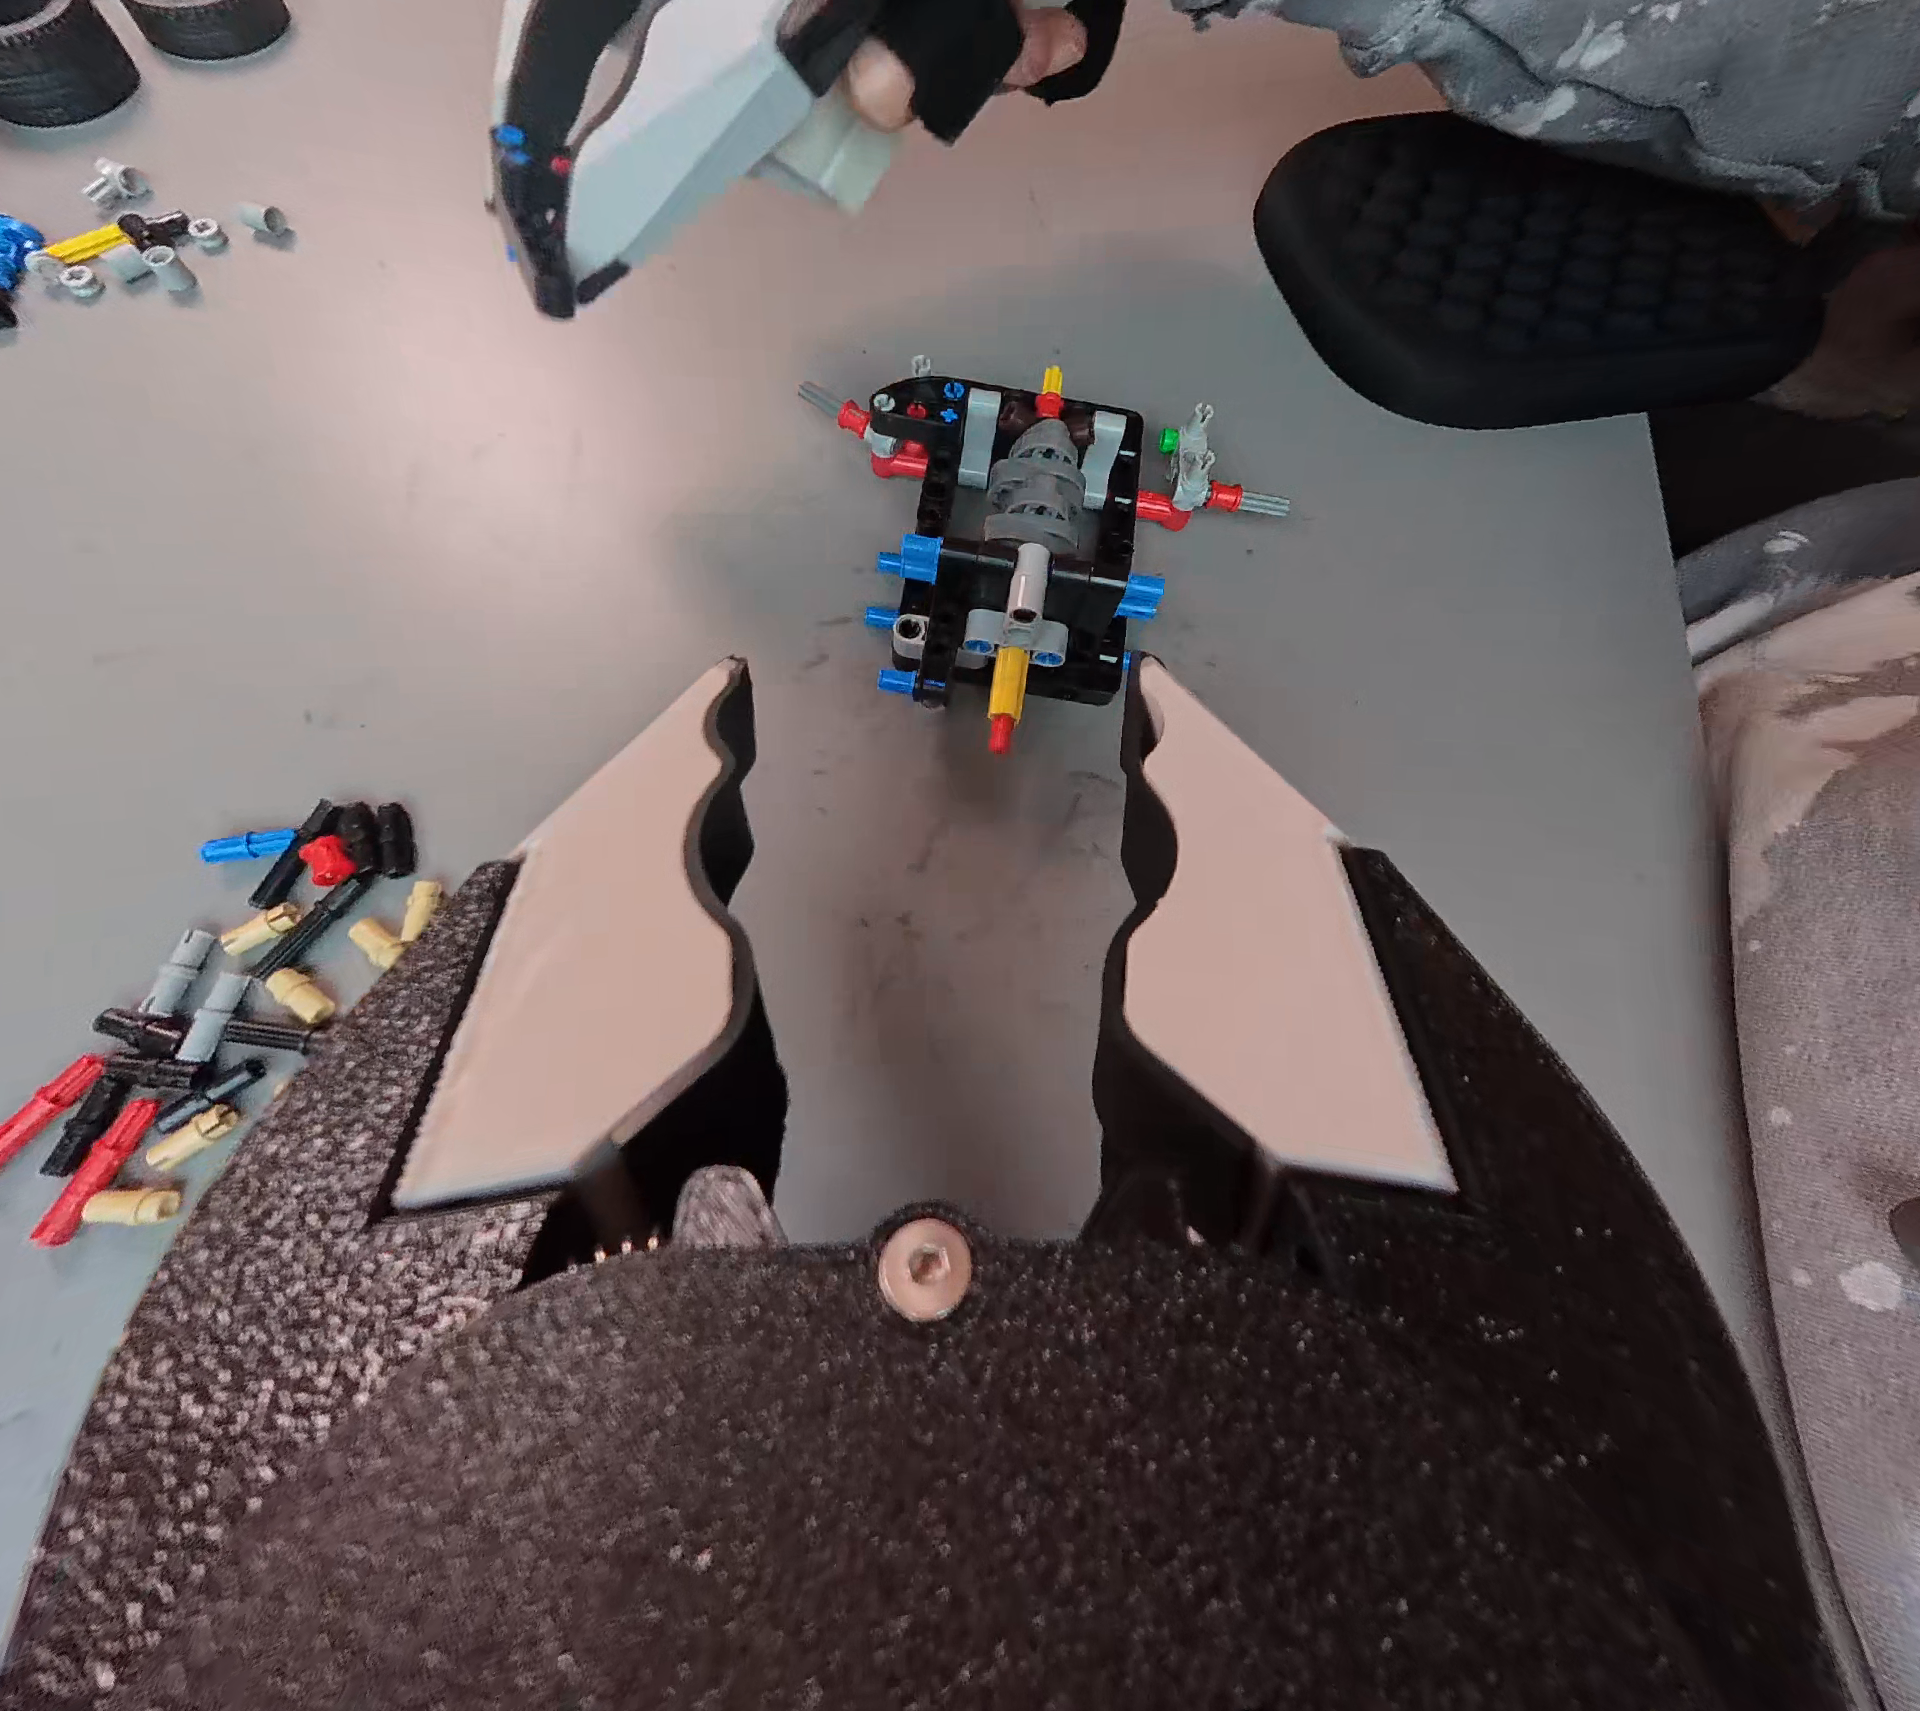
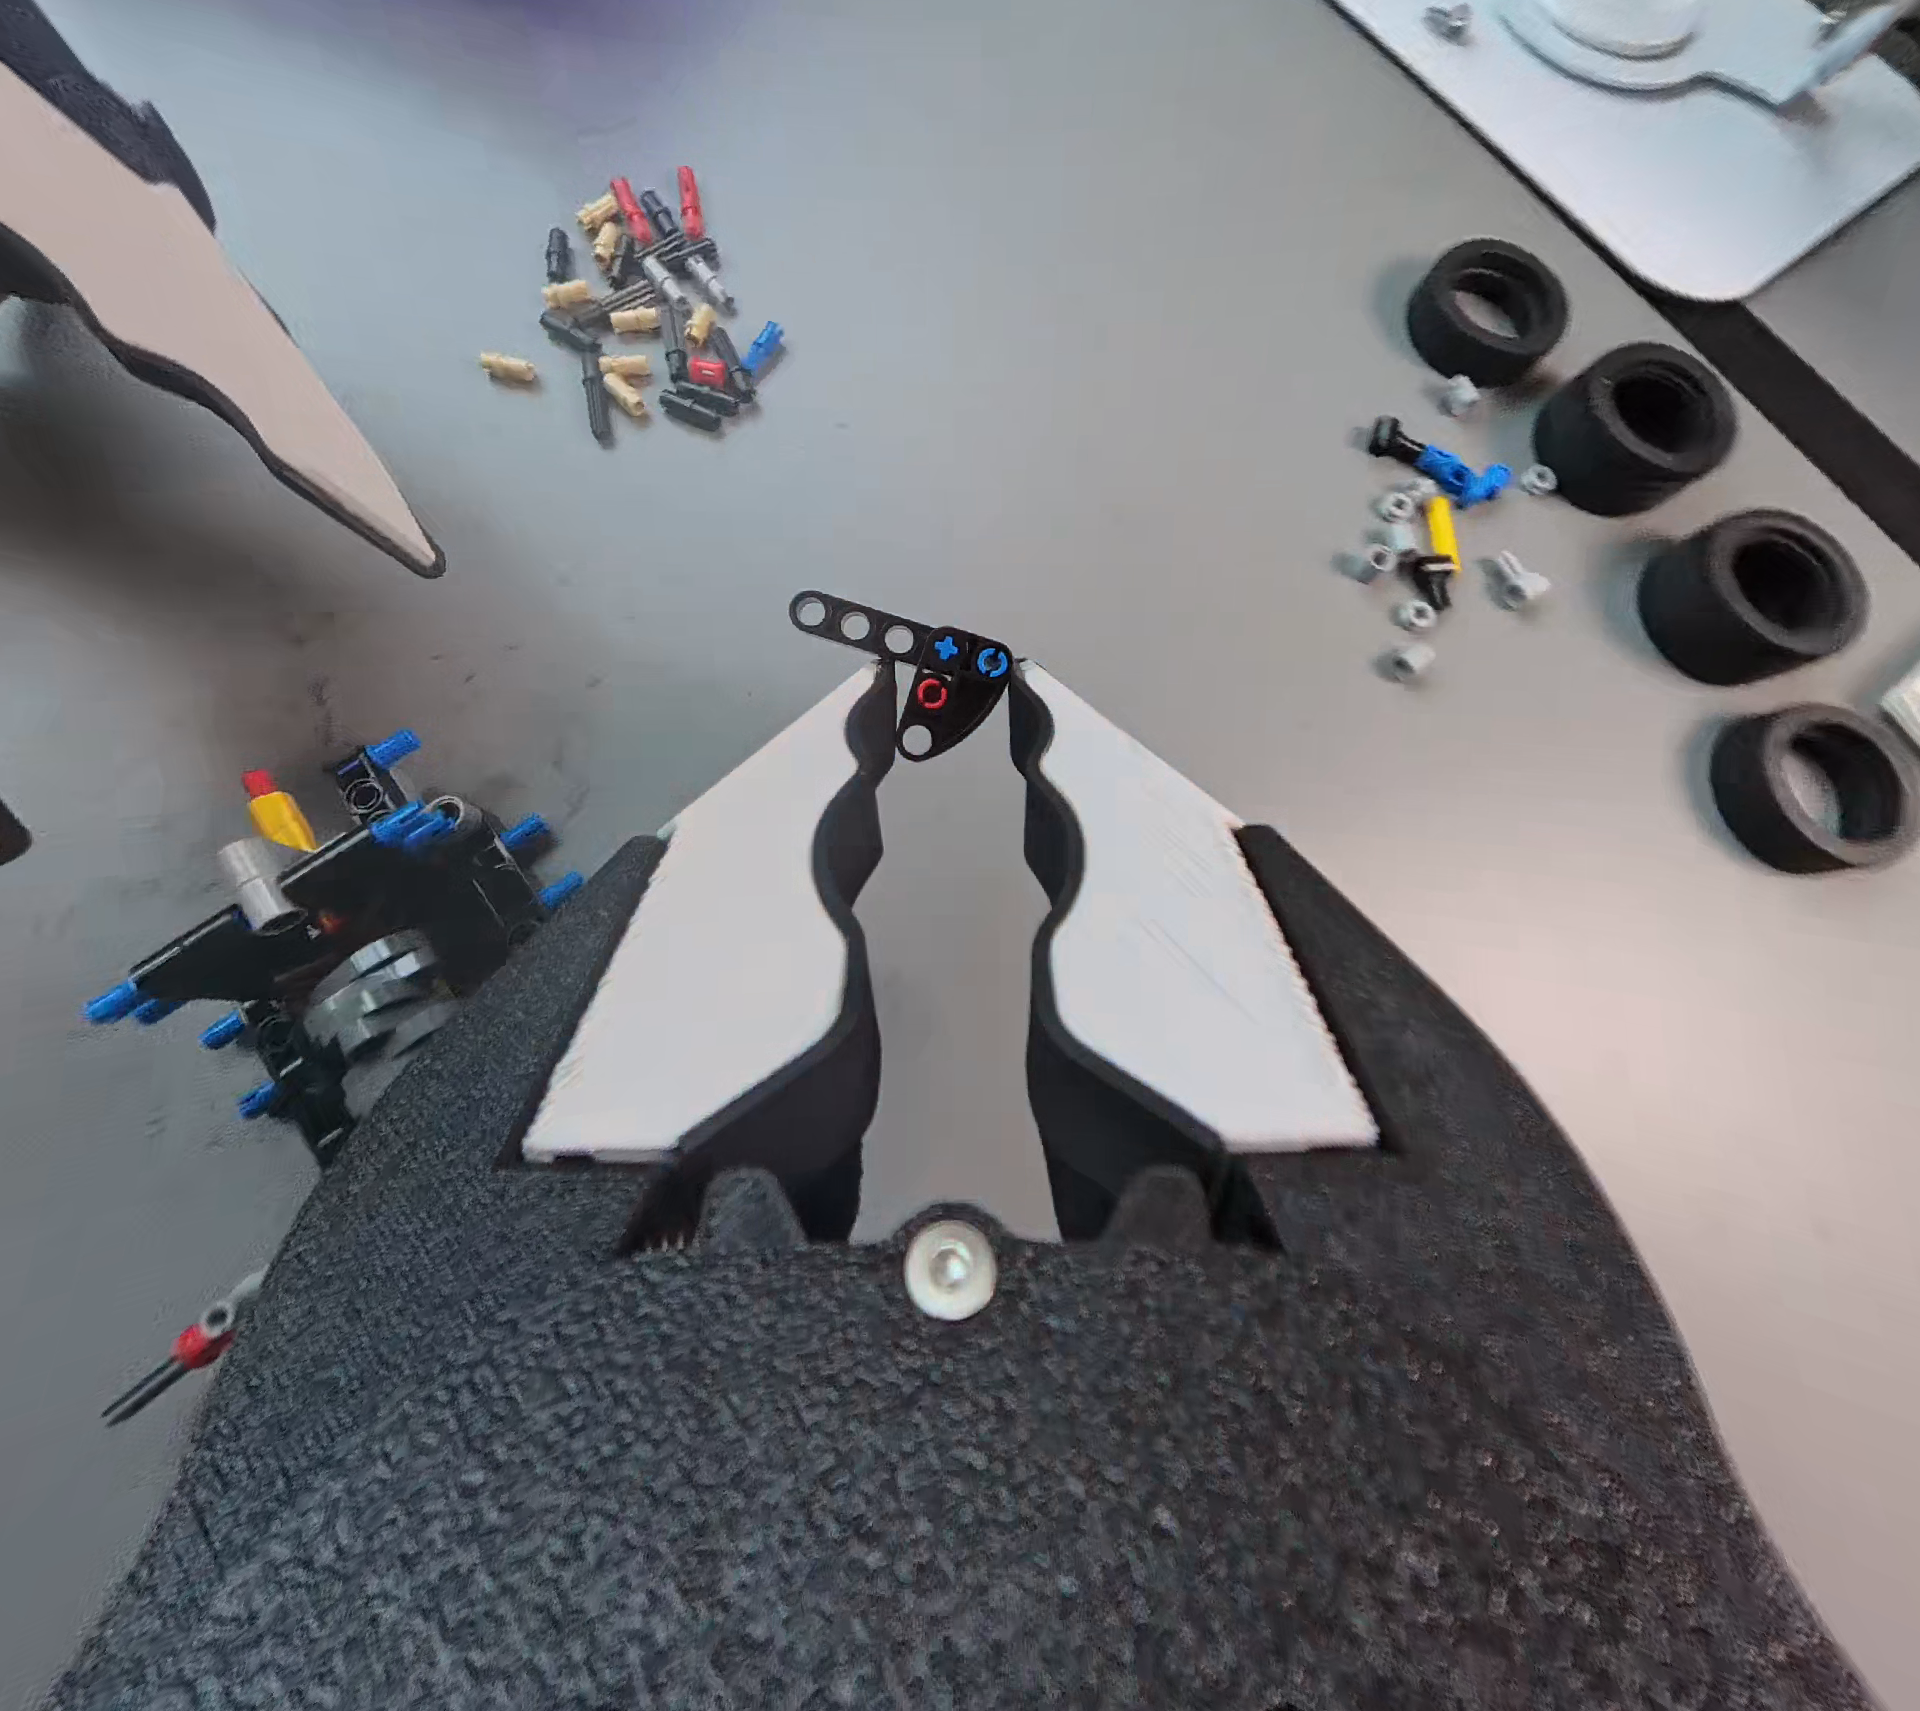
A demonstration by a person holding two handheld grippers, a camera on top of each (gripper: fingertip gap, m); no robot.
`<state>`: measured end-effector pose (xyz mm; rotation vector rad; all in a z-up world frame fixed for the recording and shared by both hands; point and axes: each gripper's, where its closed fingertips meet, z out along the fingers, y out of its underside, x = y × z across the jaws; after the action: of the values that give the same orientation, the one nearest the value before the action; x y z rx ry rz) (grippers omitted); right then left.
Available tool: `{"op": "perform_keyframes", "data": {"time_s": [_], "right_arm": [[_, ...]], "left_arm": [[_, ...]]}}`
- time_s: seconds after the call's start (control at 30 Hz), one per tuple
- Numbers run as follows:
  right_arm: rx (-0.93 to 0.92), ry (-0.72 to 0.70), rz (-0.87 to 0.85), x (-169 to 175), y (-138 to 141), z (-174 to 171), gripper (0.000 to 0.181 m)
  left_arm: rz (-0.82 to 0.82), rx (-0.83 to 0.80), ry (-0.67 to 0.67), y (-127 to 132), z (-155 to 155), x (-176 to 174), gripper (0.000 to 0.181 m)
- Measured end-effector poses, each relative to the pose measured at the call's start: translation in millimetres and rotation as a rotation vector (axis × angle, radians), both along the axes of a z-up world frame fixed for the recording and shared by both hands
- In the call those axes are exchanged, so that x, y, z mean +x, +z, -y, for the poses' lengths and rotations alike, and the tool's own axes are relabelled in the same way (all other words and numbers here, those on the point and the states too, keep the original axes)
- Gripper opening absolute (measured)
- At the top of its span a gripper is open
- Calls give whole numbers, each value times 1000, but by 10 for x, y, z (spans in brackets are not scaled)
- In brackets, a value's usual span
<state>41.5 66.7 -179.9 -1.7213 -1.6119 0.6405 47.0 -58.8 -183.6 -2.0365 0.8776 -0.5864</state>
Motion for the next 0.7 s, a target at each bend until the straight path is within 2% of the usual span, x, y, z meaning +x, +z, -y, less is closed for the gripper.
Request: {"op": "perform_keyframes", "data": {"time_s": [0.03,0.13,0.2,0.3,0.37,0.43,0.5,0.57,0.7], "right_arm": [[13,41,29,-87,-82,49,21],[26,121,97,-221,-299,191,25],[25,140,83,-213,-297,232,42],[-54,129,-74,-96,46,292,49],[-84,128,-177,90,303,321,45],[-99,161,-211,341,418,403,37],[-87,187,-163,604,337,455,30],[-87,197,-66,824,122,477,24],[-113,220,-4,896,-143,562,21]], "left_arm": [[-4,1,7,-12,1,-17,71],[-4,-8,21,-54,-5,-56,71],[2,-18,23,-80,-8,-56,71],[-16,-21,8,-122,6,-30,70],[-34,-28,-5,-162,21,-9,70],[-51,-30,-17,-194,36,13,69],[-62,-34,-38,-220,62,47,68],[-77,-32,-55,-243,79,85,67],[-87,-4,-80,-235,84,200,70]]}}
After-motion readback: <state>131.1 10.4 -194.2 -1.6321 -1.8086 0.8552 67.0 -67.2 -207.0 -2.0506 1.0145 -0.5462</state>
